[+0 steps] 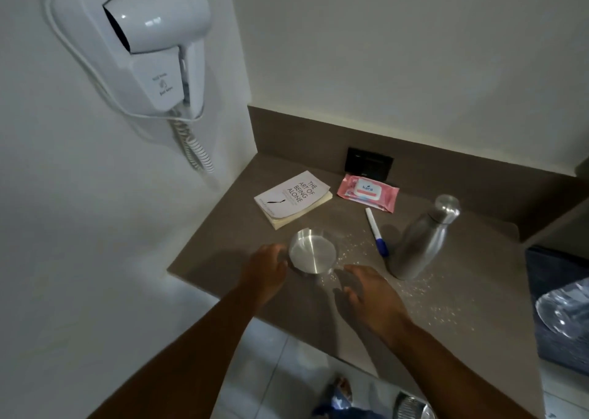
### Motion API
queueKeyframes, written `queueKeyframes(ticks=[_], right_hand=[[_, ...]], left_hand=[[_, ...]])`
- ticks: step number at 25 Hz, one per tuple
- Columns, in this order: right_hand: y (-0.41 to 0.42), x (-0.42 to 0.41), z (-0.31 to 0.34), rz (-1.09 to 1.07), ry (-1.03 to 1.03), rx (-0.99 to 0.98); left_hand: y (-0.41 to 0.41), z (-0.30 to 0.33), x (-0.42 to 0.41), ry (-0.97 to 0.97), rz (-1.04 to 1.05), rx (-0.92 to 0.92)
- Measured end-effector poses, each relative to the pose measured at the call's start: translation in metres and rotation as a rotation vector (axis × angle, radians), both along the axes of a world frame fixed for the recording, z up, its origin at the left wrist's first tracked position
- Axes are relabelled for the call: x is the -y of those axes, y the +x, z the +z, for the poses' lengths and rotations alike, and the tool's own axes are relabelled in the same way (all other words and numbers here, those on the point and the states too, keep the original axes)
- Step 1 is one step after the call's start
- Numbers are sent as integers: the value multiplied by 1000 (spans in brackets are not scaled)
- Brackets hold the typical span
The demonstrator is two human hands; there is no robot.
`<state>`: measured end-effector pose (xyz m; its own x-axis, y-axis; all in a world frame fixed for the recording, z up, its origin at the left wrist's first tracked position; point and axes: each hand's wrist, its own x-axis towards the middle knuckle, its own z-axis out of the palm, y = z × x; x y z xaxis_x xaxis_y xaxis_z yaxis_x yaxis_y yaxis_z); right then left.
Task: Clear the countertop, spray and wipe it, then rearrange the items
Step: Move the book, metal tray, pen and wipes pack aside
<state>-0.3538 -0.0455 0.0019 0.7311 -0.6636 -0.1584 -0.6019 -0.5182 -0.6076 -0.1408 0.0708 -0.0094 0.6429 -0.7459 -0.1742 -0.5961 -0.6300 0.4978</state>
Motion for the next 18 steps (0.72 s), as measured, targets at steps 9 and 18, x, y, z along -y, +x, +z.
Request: queueKeyframes(ticks=[9, 18], right_hand=[[104, 32, -16, 239, -145, -236], [146, 6, -30, 422, -410, -544]], left_hand=[[94, -14, 63, -2, -68, 94], [146, -75, 124, 251, -408, 312]])
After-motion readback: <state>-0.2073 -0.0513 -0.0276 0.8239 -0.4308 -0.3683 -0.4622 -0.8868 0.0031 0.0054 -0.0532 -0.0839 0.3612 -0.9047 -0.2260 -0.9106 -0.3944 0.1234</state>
